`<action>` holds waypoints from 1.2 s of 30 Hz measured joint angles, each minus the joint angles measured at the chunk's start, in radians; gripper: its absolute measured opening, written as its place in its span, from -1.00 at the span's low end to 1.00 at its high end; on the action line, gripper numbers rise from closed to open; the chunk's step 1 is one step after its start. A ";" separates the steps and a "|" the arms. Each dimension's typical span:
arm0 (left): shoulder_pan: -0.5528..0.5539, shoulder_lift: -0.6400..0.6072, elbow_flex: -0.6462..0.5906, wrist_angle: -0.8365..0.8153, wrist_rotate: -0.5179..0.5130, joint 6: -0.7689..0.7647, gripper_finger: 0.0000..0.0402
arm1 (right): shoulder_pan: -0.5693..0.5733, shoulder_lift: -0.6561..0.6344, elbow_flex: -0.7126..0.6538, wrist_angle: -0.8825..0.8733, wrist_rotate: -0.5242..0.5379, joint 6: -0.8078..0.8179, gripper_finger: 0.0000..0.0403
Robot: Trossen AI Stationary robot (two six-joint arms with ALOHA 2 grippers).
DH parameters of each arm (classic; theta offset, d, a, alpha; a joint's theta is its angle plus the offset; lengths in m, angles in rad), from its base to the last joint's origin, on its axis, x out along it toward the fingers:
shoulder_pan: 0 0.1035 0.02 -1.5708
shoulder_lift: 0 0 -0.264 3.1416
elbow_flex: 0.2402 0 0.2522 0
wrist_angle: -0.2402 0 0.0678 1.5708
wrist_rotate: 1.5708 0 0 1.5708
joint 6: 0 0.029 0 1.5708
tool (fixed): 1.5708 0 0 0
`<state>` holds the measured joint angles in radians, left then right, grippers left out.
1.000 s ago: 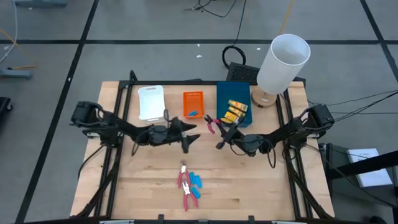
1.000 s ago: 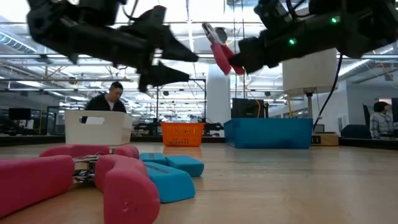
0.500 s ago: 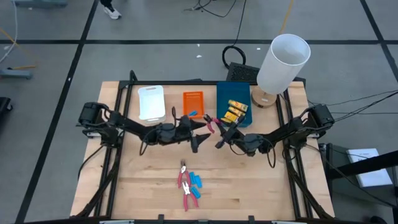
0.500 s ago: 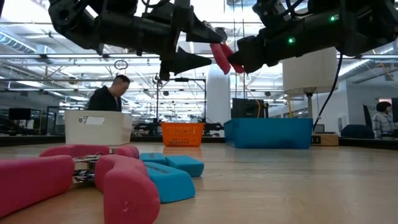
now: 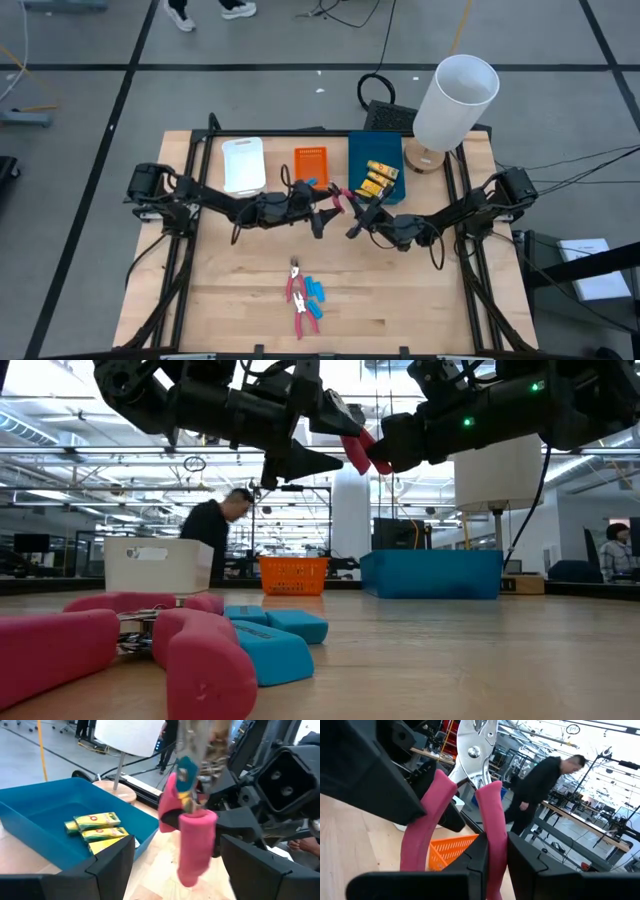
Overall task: Pick & Place School Supplies
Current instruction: Put the ticket punch into the white bin
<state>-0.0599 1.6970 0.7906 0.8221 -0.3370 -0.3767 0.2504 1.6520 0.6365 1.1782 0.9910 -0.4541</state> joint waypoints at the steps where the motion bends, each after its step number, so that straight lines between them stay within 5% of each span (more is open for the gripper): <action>1: 0.004 0.000 0.000 -0.003 0.000 -0.002 0.49 | 0.000 0.000 0.000 0.000 -0.001 0.000 -0.79; 20: 0.027 0.085 0.000 0.122 0.043 -0.011 0.43 | 0.005 0.000 0.000 -0.005 0.002 -0.003 -0.79; 31: 0.025 0.085 0.001 0.132 0.067 -0.011 -0.58 | 0.004 0.000 0.000 -0.014 0.000 0.020 -0.78; 36: 0.025 0.085 0.000 0.132 0.075 0.010 -0.60 | 0.004 0.000 0.000 -0.048 -0.012 0.038 -0.70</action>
<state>-0.0349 1.7820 0.7903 0.9544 -0.2621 -0.3670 0.2547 1.6520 0.6361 1.1303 0.9790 -0.4165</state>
